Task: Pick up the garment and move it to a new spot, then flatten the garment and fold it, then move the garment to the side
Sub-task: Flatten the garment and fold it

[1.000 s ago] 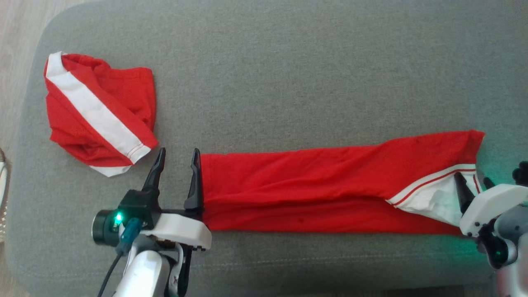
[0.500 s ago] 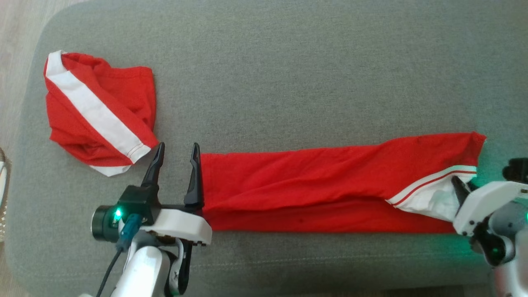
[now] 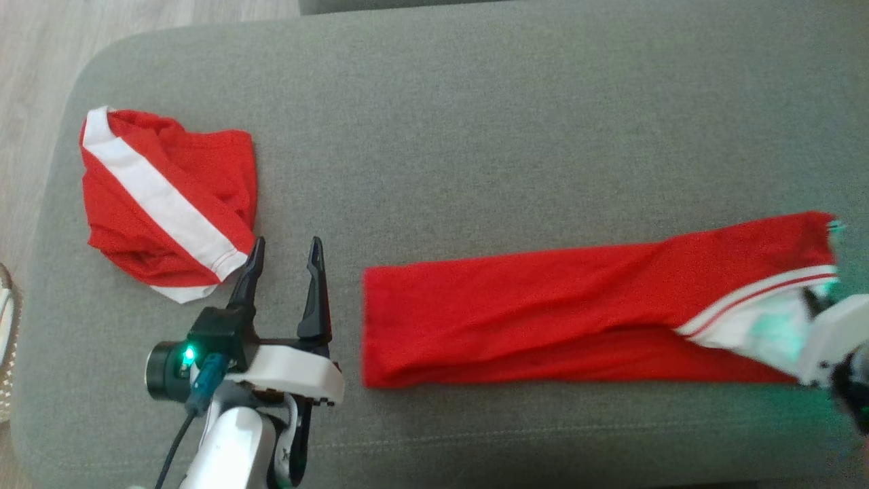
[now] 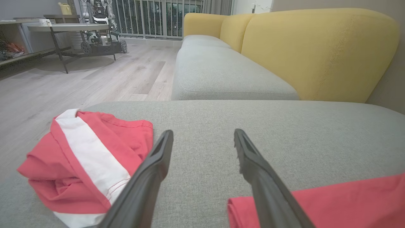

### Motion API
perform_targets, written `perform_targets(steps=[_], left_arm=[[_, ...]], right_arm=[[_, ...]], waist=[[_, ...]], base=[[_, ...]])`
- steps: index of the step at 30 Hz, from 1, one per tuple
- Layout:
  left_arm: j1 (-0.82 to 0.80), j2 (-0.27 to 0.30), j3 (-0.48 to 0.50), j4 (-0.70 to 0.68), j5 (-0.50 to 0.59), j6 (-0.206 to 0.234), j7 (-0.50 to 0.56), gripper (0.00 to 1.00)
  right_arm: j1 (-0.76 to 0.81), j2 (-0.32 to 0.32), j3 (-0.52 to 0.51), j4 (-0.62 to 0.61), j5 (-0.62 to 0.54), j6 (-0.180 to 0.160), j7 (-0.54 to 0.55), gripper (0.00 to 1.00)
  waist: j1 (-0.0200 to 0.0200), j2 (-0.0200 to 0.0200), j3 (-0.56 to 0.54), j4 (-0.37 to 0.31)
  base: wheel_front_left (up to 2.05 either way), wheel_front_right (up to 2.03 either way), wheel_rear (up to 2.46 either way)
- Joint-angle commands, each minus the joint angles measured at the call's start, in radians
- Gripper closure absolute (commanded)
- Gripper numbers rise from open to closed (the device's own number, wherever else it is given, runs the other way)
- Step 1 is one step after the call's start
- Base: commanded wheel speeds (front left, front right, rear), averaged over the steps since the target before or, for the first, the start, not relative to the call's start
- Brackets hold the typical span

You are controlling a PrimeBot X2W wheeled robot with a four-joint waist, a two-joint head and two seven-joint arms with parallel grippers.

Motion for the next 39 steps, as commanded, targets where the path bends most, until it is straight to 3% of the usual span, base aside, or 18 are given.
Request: perform_targets(steps=[1, 4, 9, 16, 22, 28, 32, 39], left_arm=[[-0.022, 0.001, 0.03, -0.031, -0.004, 0.0, -0.012, 0.0], [-0.014, 0.001, 0.028, -0.03, -0.009, -0.001, -0.012, 0.0], [0.003, 0.001, 0.034, -0.034, -0.016, 0.002, -0.012, 0.0], [0.03, 0.0, 0.042, -0.032, -0.024, 0.0, -0.012, 0.0], [0.05, 0.0, 0.044, -0.035, -0.033, 0.001, -0.012, 0.0], [0.056, 0.0, 0.042, -0.034, -0.04, 0.0, -0.012, 0.0], [0.06, 0.0, 0.037, -0.033, -0.043, -0.001, -0.012, 0.0], [0.066, 0.0, 0.04, -0.029, -0.041, -0.004, -0.012, 0.0]], right_arm=[[-0.049, -0.056, -0.012, -0.026, -0.029, 0.0, -0.009, 1.0], [-0.065, -0.088, -0.033, -0.007, -0.086, 0.0, -0.016, 1.0], [-0.069, -0.077, -0.008, 0.003, -0.089, 0.0, 0.013, 1.0], [-0.039, -0.042, 0.094, -0.106, -0.036, 0.0, 0.093, 1.0], [0.002, 0.059, 0.148, -0.326, 0.084, 0.0, 0.272, 1.0], [0.037, 0.149, 0.153, -0.459, 0.173, 0.0, 0.395, 1.0], [0.057, 0.157, 0.171, -0.462, 0.32, 0.0, 0.416, 1.0], [0.087, 0.157, 0.281, -0.377, 0.571, 0.0, 0.335, 1.0]], waist=[[0.0, 0.0, -0.011, 0.001], [0.0, 0.0, -0.028, 0.004], [0.0, 0.0, -0.059, 0.007], [0.0, 0.0, -0.105, -0.004], [0.0, 0.0, -0.137, -0.016], [0.0, 0.0, -0.151, -0.013], [0.0, 0.0, -0.157, -0.002], [0.0, 0.0, -0.155, 0.026]], base=[[0.0, 0.0, 0.0], [0.0, 0.0, 0.0], [0.0, 0.0, 0.0], [0.0, 0.0, 0.0], [0.0, 0.0, 0.0], [0.0, 0.0, 0.0], [0.0, 0.0, 0.0], [0.0, 0.0, 0.0]])
